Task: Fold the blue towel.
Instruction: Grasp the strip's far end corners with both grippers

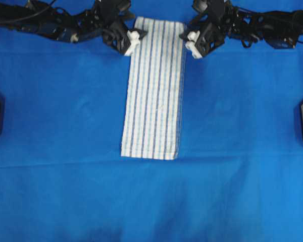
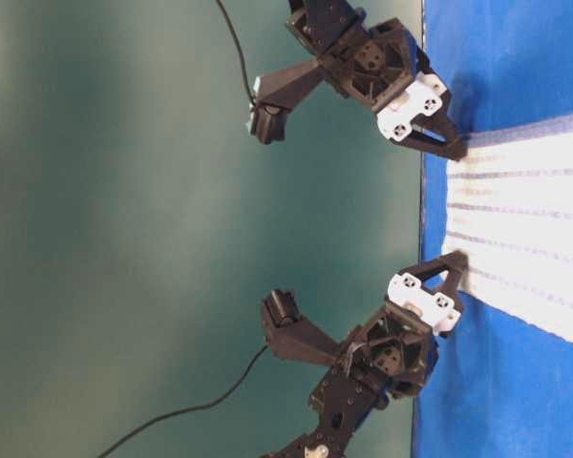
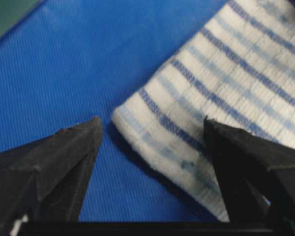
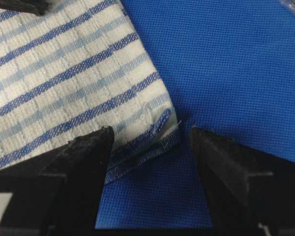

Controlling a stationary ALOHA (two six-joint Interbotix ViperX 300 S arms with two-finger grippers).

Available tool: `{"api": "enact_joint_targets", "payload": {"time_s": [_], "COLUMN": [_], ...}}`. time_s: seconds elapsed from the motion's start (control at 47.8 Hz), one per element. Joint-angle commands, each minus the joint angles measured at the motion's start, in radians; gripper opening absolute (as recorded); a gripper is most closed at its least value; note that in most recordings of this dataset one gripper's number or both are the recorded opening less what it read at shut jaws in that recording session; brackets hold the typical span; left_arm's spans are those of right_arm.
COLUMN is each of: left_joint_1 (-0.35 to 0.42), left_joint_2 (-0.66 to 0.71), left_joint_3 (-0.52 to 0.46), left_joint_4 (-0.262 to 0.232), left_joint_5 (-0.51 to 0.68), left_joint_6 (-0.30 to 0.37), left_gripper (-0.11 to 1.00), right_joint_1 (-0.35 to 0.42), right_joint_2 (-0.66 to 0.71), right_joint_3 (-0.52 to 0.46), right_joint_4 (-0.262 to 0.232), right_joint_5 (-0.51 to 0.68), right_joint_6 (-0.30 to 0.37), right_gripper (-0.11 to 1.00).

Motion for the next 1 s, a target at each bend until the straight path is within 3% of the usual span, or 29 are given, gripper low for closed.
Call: {"api": "enact_joint_targets", "payload": {"time_s": [0.0,0.063,0.146,0.314,0.418,0.523,0.983], "left_joint_1": [0.003,0.003,0.003,-0.005,-0.015,-0.018,-0.008], "left_joint_2": [-0.006,-0.006,-0.006,-0.003,-0.003,-0.003,-0.124], "left_joint_3": [-0.014,-0.015,-0.015,-0.015,-0.015,-0.014,0.023], "left_joint_4": [-0.002,0.000,-0.002,0.000,0.000,0.000,0.000], "left_joint_5": [-0.003,-0.003,-0.003,-0.003,-0.003,-0.003,0.002], "left_joint_6": [-0.002,0.000,0.000,0.021,0.044,0.051,0.083], "left_gripper": [0.77,0.75,0.67,0.36,0.19,0.08,0.05], "right_joint_1": [-0.006,-0.008,-0.008,-0.006,-0.005,-0.002,0.000], "right_joint_2": [-0.012,-0.009,-0.009,-0.009,-0.009,-0.008,-0.083], "right_joint_3": [-0.023,-0.025,-0.025,-0.020,-0.020,-0.021,-0.025], "right_joint_4": [0.003,0.002,-0.002,-0.008,-0.012,-0.011,-0.012], "right_joint_5": [-0.011,-0.011,-0.009,-0.006,-0.009,-0.011,-0.009], "right_joint_6": [-0.002,-0.005,-0.011,-0.014,-0.014,-0.014,-0.014], "right_gripper": [0.64,0.61,0.50,0.08,0.07,0.07,0.07]}}
